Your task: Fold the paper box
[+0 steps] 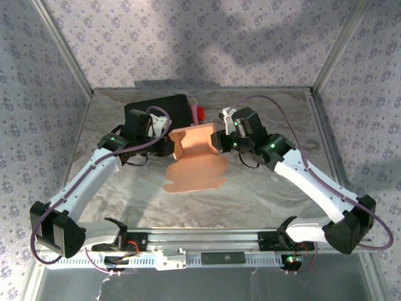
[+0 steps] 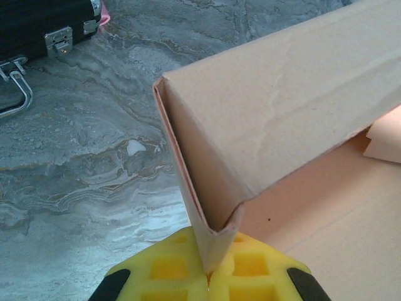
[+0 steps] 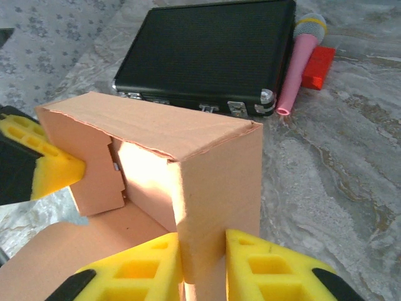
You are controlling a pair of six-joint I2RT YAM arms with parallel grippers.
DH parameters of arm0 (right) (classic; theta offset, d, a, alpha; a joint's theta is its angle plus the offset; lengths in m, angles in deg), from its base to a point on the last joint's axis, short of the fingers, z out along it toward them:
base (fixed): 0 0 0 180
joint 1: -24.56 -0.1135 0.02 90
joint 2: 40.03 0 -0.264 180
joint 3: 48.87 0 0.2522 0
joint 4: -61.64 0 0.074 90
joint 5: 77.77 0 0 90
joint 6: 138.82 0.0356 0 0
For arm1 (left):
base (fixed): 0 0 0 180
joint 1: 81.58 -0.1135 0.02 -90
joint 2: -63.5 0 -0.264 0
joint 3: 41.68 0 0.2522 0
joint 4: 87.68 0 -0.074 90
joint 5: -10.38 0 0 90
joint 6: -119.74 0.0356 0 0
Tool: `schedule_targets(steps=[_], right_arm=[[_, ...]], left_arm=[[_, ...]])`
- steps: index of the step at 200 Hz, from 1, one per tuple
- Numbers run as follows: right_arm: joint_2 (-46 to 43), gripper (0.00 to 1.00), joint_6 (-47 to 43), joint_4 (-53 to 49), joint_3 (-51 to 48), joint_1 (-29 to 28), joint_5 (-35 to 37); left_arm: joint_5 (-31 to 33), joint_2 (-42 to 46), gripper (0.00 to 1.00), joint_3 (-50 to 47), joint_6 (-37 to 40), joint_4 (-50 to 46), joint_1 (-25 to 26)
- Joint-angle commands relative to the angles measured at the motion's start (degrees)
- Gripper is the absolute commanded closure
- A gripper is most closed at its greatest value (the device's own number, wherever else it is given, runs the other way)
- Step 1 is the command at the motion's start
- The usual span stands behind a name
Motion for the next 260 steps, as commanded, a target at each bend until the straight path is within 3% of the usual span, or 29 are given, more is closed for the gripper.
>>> schedule_targets(steps=[1, 78, 153, 208, 260], right_arm=[[1.63, 0.8, 0.35, -1.81, 2.25, -0.9, 4.23], [6.55, 1.0, 1.23, -7.36, 6.21, -5.93, 17.49], [8.7, 1.0, 2.26, -8.71, 7.55, -8.97, 25.38], [8.77, 1.0, 2.46, -8.75, 7.4, -8.75, 24.62], [6.54, 1.0, 3.97, -6.76, 3.95, -7.14, 18.75]], left_arm=[[-3.5, 1.61, 1.0, 3.21, 0.87, 0.02, 1.51], [-0.62, 0.43, 1.0, 4.42, 0.62, -0.88, 3.91], [2.64, 0.34, 1.0, 5.11, -1.04, -1.65, 5.21], [5.59, 0.25, 1.0, 5.19, -2.66, -1.74, 6.82], [7.19, 1.01, 1.0, 4.54, -5.45, -0.31, 6.77]])
